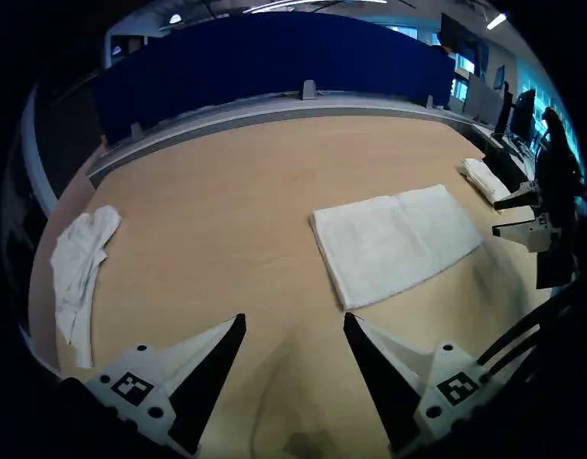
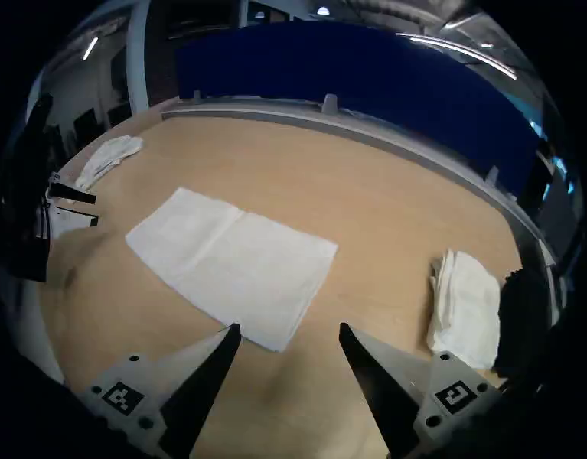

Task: Fold towel

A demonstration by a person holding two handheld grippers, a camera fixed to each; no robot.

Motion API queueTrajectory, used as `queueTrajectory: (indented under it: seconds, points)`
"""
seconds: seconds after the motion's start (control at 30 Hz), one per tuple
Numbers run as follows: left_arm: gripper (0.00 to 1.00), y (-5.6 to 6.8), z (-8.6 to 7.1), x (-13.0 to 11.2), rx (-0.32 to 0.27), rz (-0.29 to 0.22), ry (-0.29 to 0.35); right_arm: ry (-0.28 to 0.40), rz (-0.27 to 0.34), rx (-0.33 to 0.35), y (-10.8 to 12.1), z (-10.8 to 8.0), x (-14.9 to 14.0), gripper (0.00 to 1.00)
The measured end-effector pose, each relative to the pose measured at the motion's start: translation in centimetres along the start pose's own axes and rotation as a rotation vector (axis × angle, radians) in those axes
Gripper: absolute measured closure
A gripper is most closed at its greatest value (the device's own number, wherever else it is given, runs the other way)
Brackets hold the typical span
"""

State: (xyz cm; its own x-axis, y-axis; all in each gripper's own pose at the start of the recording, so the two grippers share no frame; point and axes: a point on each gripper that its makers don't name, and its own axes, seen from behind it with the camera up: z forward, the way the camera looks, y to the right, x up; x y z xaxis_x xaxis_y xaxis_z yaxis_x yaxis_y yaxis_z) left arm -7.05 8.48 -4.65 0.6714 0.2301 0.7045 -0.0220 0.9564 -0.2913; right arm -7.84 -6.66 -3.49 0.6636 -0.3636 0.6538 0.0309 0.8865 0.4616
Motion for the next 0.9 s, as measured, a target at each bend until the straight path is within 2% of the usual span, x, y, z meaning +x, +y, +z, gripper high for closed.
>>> queueTrajectory:
  seconds: [0.17,0.33,0.53,0.63,0.9]
  points:
    - [0.05,-1.1,-2.3,-1.5,0.043,-0.068,0.004,-0.029,-0.032,0.045,-0.8,0.5,-0.7,0.00]
    - [0.05,-1.7,-4.3,-3.3,0.071,-0.128,0.006,-0.051,-0.069,0.089,-1.7,1.1,-1.1,0.00]
    - [0.05,-2.1,-5.7,-5.3,0.100,-0.159,-0.009,-0.075,-0.105,0.106,-2.0,1.9,-1.6,0.04]
    - [0.05,-2.3,-6.5,-6.0,0.114,-0.171,-0.012,-0.086,-0.113,0.111,-2.0,2.3,-2.0,0.15]
    - [0.05,-2.4,-7.9,-8.2,0.127,-0.215,-0.032,-0.114,-0.118,0.127,-1.7,3.0,-3.1,0.36]
